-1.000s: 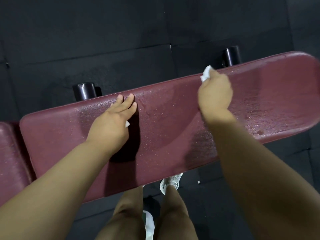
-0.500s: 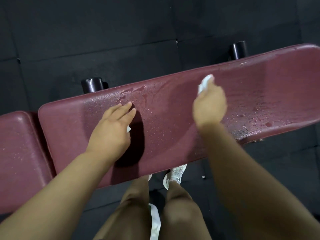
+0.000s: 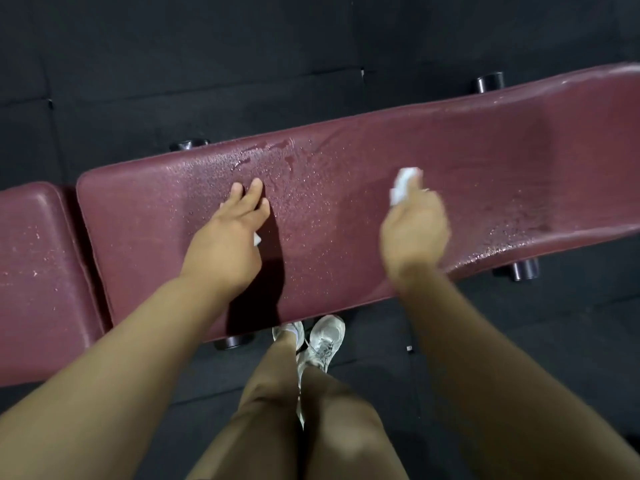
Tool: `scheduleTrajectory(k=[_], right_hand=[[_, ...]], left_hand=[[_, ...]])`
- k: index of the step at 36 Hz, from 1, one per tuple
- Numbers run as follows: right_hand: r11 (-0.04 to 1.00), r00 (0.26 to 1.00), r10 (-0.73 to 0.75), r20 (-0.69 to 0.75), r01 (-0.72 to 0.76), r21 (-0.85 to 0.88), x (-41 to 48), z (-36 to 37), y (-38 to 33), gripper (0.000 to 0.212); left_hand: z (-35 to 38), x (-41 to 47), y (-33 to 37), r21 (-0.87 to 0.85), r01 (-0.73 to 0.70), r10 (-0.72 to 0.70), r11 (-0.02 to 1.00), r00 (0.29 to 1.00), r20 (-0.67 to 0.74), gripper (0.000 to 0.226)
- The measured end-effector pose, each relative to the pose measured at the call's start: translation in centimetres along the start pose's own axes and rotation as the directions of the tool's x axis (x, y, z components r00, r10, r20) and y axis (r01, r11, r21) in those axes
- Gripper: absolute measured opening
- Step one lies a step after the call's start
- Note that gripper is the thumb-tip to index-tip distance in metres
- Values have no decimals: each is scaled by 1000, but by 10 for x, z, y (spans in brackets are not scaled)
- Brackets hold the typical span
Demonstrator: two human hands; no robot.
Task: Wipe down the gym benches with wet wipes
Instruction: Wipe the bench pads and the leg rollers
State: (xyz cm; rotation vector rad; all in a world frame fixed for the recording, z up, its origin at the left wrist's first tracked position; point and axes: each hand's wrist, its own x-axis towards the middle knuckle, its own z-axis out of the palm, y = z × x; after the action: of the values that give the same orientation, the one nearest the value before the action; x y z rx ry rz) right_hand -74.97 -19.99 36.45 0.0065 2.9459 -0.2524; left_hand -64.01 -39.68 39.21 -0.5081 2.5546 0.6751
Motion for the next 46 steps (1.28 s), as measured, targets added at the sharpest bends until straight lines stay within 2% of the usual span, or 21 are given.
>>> scheduleTrajectory(k=[2, 5, 6, 7, 9, 11, 13, 15, 17, 20, 23, 25, 26, 28, 31, 34, 36, 39, 43, 45, 46], right_hand=[[948, 942, -320, 98, 318, 36, -43, 11, -19, 31], [567, 525, -820, 229, 803, 186, -86, 16, -13, 45], [480, 434, -869, 239, 856, 192, -84, 14, -3, 46], [473, 420, -869, 262, 861, 189, -76, 10, 7, 43], [608, 567, -784, 252, 783, 131, -52, -1, 26, 42], [776, 772, -630, 84, 630, 33, -26, -10, 47, 35], [943, 943, -332, 15, 331, 21, -11, -17, 66, 39], [998, 1000, -12, -19, 13, 59, -19, -15, 69, 46], [993, 993, 113, -26, -112, 33, -44, 0, 52, 47], [969, 964, -244, 105, 239, 61, -101, 26, 12, 40], [713, 706, -701, 99, 691, 121, -131, 31, 7, 43], [607, 609, -793, 13, 789, 98, -117, 29, 28, 45], [614, 615, -788, 6, 786, 74, -105, 25, 41, 43], [739, 740, -673, 4, 672, 37, -78, 12, 67, 40], [958, 960, -277, -41, 280, 70, -54, -4, 97, 43], [994, 996, 41, -75, -32, 109, -61, 3, 89, 47], [989, 991, 109, -77, -100, 110, -85, 17, 59, 43], [971, 982, -185, 38, 176, 164, -136, 39, 14, 37], [792, 809, -585, -54, 584, 176, -145, 49, 16, 40], [784, 790, -612, 17, 604, 146, -125, 42, 35, 44], [822, 830, -557, 19, 549, 150, -113, 38, 44, 48]], left_hand=[[-1, 0, -1, -11, 6, -6, 1000, 1000, -12, 69], [0, -6, -5, -24, 4, -5, 1000, 999, -31, 65], [1, -10, -5, -18, 3, -4, 1000, 999, -41, 65], [4, -16, -5, -13, 7, -7, 1000, 999, -52, 64], [9, -32, -3, -12, 28, -29, 1000, 997, -69, 64], [16, -49, -2, -19, 51, -53, 999, 996, -67, 65], [25, -62, -2, -34, 75, -77, 997, 996, -35, 67], [34, -72, -2, -23, 97, -96, 995, 995, 34, 70], [41, -76, 0, -1, 87, -87, 996, 994, 65, 70], [38, -73, 4, -3, 125, -124, 992, 989, 81, 71], [35, -71, 5, 39, 137, -140, 990, 984, 106, 75], [36, -72, 5, 72, 121, -130, 990, 984, 121, 77], [37, -72, 4, 80, 116, -126, 990, 984, 125, 77], [40, -73, 4, 90, 106, -117, 990, 985, 125, 78], [44, -71, 0, 77, 94, -102, 993, 989, 110, 79], [48, -71, -5, 50, 69, -73, 996, 993, 97, 76], [48, -71, -7, 60, 49, -55, 997, 993, 100, 74], [48, -71, -10, 78, 19, -27, 997, 994, 105, 74], [47, -72, -15, 91, -10, 0, 996, 994, 111, 76], [47, -72, -17, 104, -27, 16, 994, 994, 107, 76], [47, -72, -18, 110, -37, 26, 993, 994, 106, 76]])
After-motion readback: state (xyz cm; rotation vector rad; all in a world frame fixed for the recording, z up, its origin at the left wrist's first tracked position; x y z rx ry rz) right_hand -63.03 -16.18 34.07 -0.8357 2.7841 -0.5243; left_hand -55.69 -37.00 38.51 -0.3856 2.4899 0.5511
